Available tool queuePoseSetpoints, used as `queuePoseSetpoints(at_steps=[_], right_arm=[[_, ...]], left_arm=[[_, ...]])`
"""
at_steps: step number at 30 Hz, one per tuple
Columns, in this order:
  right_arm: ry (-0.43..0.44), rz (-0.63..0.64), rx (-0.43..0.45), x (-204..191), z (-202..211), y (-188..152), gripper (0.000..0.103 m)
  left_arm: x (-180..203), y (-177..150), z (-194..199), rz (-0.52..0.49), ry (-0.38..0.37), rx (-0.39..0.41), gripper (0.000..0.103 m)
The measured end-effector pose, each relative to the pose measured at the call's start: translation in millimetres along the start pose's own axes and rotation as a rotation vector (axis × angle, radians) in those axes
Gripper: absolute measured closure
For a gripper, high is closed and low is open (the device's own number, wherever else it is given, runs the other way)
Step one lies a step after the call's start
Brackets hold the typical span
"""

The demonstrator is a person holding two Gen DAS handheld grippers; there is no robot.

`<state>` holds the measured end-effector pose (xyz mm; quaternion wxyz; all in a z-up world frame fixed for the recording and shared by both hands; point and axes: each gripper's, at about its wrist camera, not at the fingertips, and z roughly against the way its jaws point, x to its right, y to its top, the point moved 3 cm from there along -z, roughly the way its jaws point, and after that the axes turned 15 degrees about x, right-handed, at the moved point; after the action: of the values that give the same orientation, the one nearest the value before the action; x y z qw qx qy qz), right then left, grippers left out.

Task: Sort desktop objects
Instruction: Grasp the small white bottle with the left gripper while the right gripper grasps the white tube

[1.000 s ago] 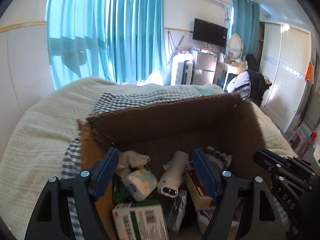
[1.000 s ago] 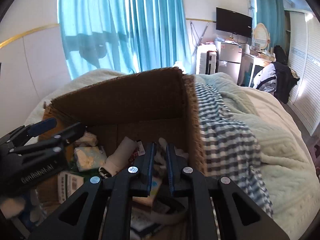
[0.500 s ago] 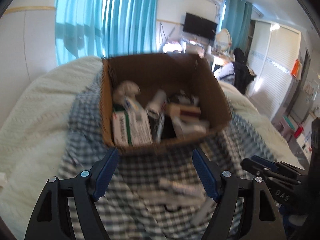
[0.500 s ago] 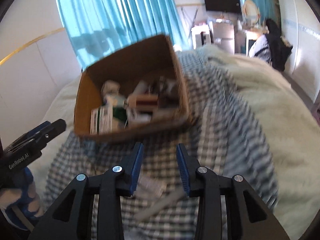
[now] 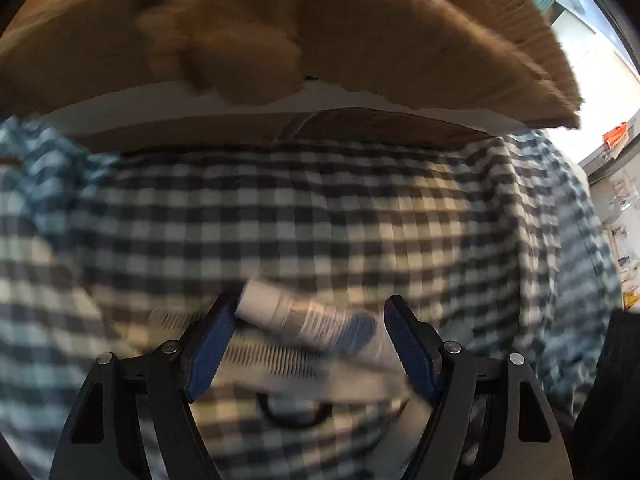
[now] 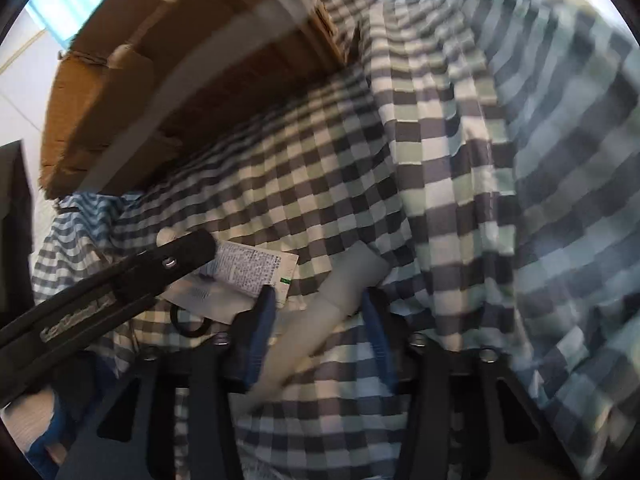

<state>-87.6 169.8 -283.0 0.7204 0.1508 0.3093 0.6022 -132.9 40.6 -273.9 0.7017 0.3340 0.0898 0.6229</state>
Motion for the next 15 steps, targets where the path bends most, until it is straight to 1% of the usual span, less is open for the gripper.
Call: queuePoseSetpoints(at_steps=[1, 3, 4, 5, 6, 7, 8, 9, 10, 11, 12, 13, 14, 15], right_arm=[[-0.016, 0.02, 0.001, -2.2, -3.3, -1.3, 0.048], [-0.035, 0.056, 0.005, -6.4, -7.3, -3.7, 0.048], [-0.044, 0.067, 0.013, -7.4, -7.4, -4.8, 0.049], [-0.049, 0.079, 0.017, -8.0, -6.8, -6.2, 0.052], [-0.06, 0.096, 0.02, -8.5, -5.3, -7.8, 0.063], [-0.078, 0.113, 0.028, -7.7, -1.5, -9.3, 0.07], [-0.084, 0.114, 0.034, -5.8, 2.2, -9.9, 0.081], [-0.076, 0.103, 0.038, -2.7, 7.1, -10.8, 0.087], [-0.069, 0.094, 0.042, 0.5, 12.9, -11.9, 0.087], [-0.064, 0.093, 0.051, 2.1, 19.6, -13.2, 0.089], [-0.063, 0.099, 0.061, 2.4, 27.1, -14.5, 0.09], [-0.067, 0.11, 0.079, 1.9, 37.2, -15.5, 0.091], [-0.083, 0.125, 0.1, 1.2, 47.3, -15.8, 0.103], [-0.095, 0.14, 0.129, 0.7, 59.9, -15.5, 0.103]], left_arm=[[3.2, 1.3, -4.3, -0.004, 0.001, 0.003, 0.025], [11.9, 0.2, -13.9, -0.046, 0.026, 0.008, 0.031], [14.8, -2.1, -15.4, -0.065, 0.045, 0.023, 0.038], [17.2, -4.8, -14.8, -0.083, 0.048, 0.036, 0.042], [19.7, -7.6, -12.2, -0.102, 0.041, 0.049, 0.046], [20.8, -9.3, -7.3, -0.117, 0.035, 0.064, 0.051], [19.9, -9.8, -1.9, -0.11, 0.024, 0.076, 0.056], [17.9, -9.8, 3.4, -0.09, 0.007, 0.079, 0.059], [16.1, -9.4, 10.7, -0.068, -0.018, 0.081, 0.062], [16.1, -9.2, 18.4, -0.064, -0.034, 0.087, 0.067], [17.3, -9.4, 28.2, -0.075, -0.034, 0.101, 0.068], [19.0, -9.7, 40.0, -0.09, -0.033, 0.123, 0.072], [21.6, -10.7, 52.4, -0.108, -0.039, 0.14, 0.073], [23.4, -12.1, 62.7, -0.123, -0.051, 0.148, 0.073]])
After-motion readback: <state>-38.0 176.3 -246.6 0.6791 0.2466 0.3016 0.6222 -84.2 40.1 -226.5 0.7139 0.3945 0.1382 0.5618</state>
